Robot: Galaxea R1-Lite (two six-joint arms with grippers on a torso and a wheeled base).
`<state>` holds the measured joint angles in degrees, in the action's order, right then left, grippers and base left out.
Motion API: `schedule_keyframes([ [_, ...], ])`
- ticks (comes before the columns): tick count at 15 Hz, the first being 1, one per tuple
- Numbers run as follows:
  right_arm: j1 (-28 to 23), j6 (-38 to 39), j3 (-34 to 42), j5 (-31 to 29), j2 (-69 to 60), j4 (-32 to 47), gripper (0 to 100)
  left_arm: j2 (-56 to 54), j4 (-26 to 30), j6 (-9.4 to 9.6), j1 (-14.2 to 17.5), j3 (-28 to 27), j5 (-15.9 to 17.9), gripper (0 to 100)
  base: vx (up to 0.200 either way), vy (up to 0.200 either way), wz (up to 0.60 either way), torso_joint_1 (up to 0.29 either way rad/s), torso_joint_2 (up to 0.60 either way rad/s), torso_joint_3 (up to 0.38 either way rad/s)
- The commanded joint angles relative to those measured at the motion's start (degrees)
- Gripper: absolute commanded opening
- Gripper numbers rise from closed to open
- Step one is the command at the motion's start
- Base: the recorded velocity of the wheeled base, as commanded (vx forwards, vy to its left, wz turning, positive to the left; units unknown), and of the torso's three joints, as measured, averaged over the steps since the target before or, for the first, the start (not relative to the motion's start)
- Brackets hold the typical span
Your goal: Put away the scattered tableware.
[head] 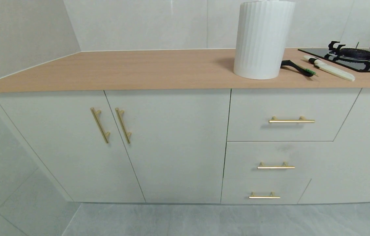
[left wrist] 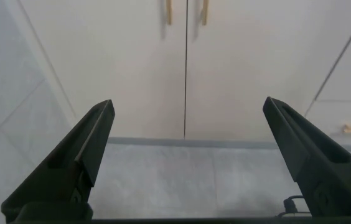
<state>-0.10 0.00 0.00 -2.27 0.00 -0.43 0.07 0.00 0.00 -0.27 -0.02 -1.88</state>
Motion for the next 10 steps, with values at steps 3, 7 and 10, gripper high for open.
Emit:
schedule_keyframes([
  [3, 0.01, 0.0, 0.0, -0.02, 0.09, -0.01, 100, 0.01, 0.0, -0.09, 0.0, -0.06, -0.06, 100, 0.0, 0.0, 0.0, 0.0, 0.0, 0.0],
  [7, 0.01, -0.18, 0.0, 0.07, 0.09, -0.01, 100, 0.01, 0.0, -0.09, 0.09, -0.06, -0.06, 100, 0.0, 0.0, 0.0, 0.0, 0.0, 0.0],
  [10, 0.01, -0.26, 0.0, 0.07, 0.09, -0.01, 100, 0.01, 0.0, -0.09, 0.0, 0.02, -0.06, 100, 0.0, 0.0, 0.0, 0.0, 0.0, 0.0],
])
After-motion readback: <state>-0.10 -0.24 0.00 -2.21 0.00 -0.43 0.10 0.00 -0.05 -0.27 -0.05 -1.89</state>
